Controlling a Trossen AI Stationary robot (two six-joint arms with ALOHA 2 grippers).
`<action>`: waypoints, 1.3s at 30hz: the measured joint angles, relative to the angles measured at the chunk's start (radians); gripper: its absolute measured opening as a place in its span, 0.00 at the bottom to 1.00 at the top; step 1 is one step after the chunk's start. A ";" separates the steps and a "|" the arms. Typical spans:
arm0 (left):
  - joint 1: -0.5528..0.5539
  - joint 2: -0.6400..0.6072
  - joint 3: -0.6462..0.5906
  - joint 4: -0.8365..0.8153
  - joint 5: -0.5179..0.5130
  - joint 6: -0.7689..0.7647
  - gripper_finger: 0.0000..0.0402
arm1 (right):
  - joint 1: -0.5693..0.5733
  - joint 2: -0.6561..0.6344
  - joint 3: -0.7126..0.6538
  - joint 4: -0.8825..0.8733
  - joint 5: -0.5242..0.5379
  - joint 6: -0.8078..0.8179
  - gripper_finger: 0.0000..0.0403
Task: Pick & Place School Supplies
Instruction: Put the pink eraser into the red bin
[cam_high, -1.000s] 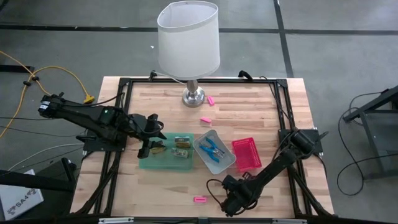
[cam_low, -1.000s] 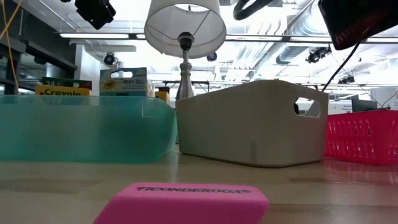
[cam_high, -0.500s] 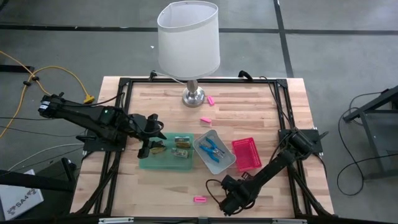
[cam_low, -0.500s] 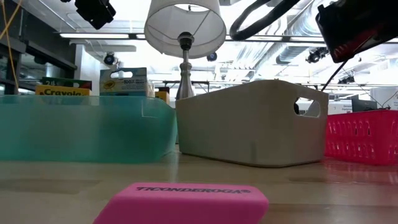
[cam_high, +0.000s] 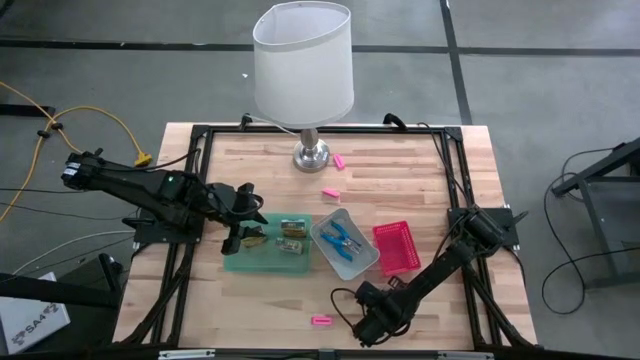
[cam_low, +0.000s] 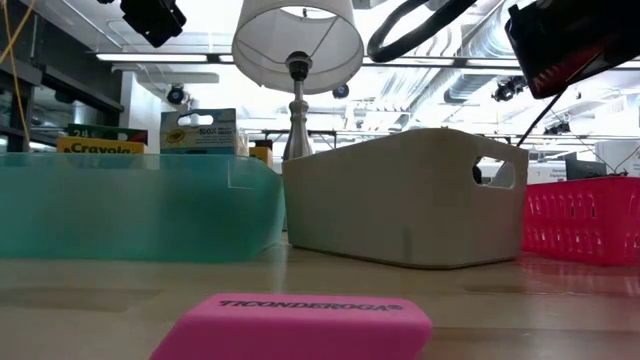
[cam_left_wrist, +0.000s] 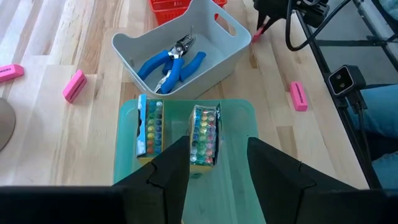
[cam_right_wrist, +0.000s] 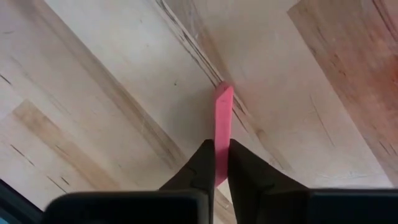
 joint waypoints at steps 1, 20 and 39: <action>0.000 0.000 0.000 0.000 0.000 0.000 0.39 | 0.000 0.000 0.000 0.000 -0.002 0.000 0.04; 0.000 0.000 0.000 0.000 0.000 -0.002 0.39 | -0.015 -0.027 0.000 -0.009 -0.047 -0.038 0.02; 0.000 0.000 0.001 -0.001 0.000 0.002 0.39 | -0.075 -0.276 0.000 -0.418 0.146 0.062 0.02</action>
